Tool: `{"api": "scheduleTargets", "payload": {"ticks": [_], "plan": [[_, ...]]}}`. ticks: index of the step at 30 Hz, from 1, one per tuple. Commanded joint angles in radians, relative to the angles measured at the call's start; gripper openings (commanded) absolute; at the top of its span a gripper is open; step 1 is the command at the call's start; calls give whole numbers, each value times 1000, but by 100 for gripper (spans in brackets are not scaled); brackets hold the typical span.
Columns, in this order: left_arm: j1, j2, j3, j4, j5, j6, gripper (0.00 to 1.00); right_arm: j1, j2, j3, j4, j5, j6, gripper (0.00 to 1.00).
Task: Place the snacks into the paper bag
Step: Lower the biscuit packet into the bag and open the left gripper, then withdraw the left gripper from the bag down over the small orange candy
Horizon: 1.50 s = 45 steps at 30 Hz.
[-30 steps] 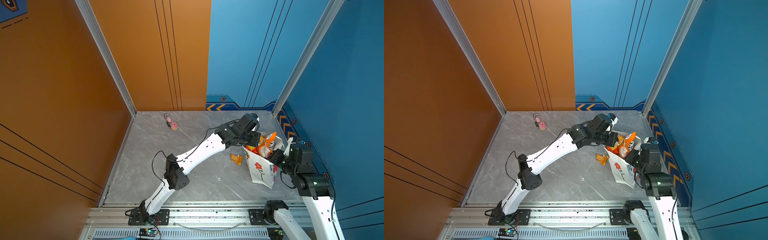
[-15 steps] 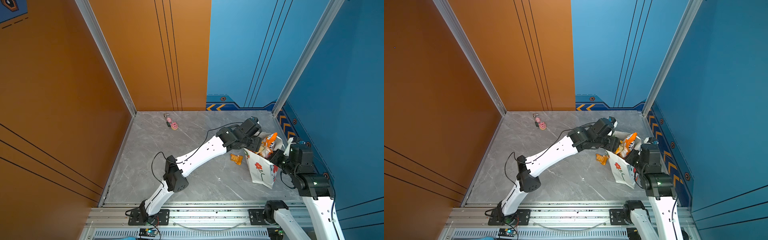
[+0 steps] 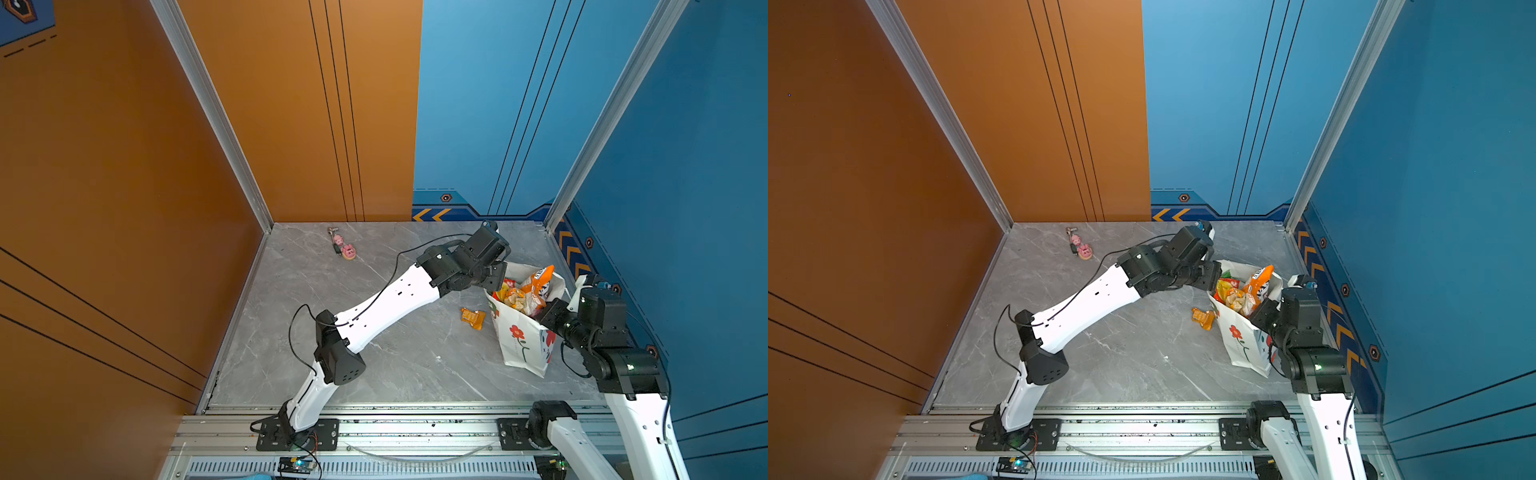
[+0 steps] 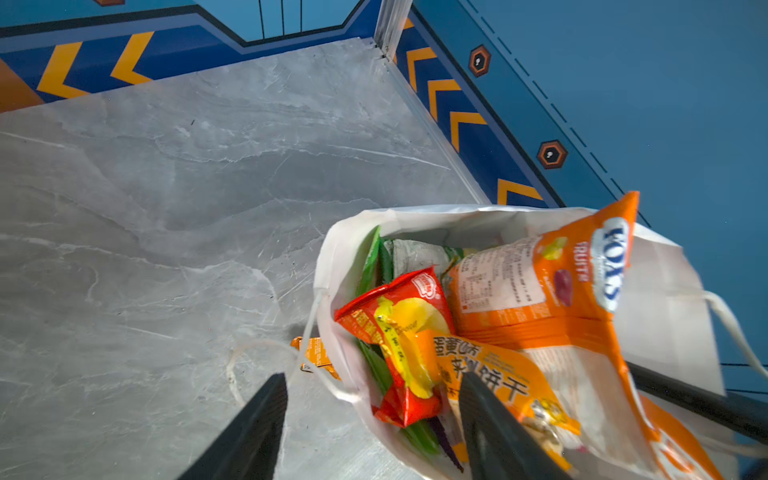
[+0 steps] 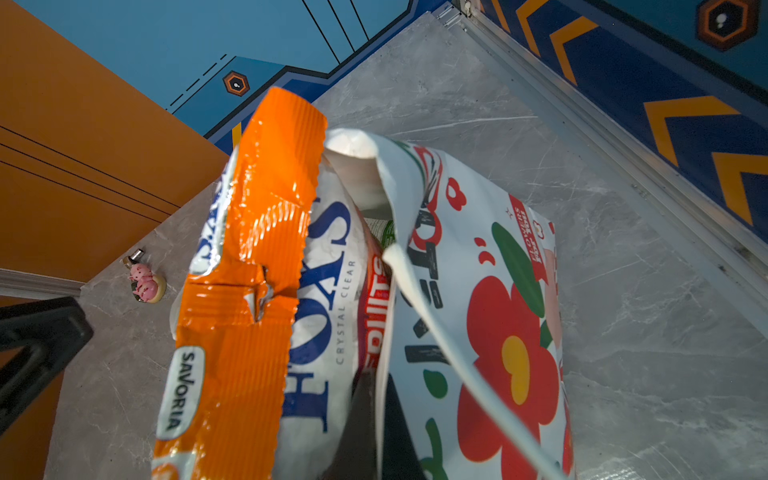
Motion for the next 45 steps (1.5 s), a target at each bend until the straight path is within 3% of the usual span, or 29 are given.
{"api": "scheduleTargets", "payload": {"ticks": [1, 7, 11, 15, 17, 22, 27, 37, 40, 45], "plan": [[27, 70, 50, -81, 9, -28, 69, 7, -27, 6, 94, 7, -11, 0], [56, 136, 81, -96, 70, -60, 65, 7, -24, 3, 99, 3, -6, 0], [61, 177, 116, -94, 126, -70, 54, 8, -18, 3, 106, -6, -3, 0], [63, 220, 173, -92, 184, -79, 35, 8, -4, 2, 116, -24, 0, 0], [65, 228, 190, -92, 196, -86, 21, 10, 9, 5, 124, -37, 0, 0], [68, 179, 165, -91, 133, -96, 0, 17, 52, 11, 161, -68, 12, 0], [88, 49, 21, -58, 4, -91, 0, 75, 114, 32, 210, -86, 31, 0], [109, -330, -482, 197, -120, -116, 0, 260, 215, 65, 271, 20, 39, 0], [111, -390, -575, 258, -102, -121, 0, 262, 229, 63, 268, 35, 35, 0], [98, -376, -591, 259, -51, -126, 0, 250, 217, 50, 257, 54, 23, 0]]}}
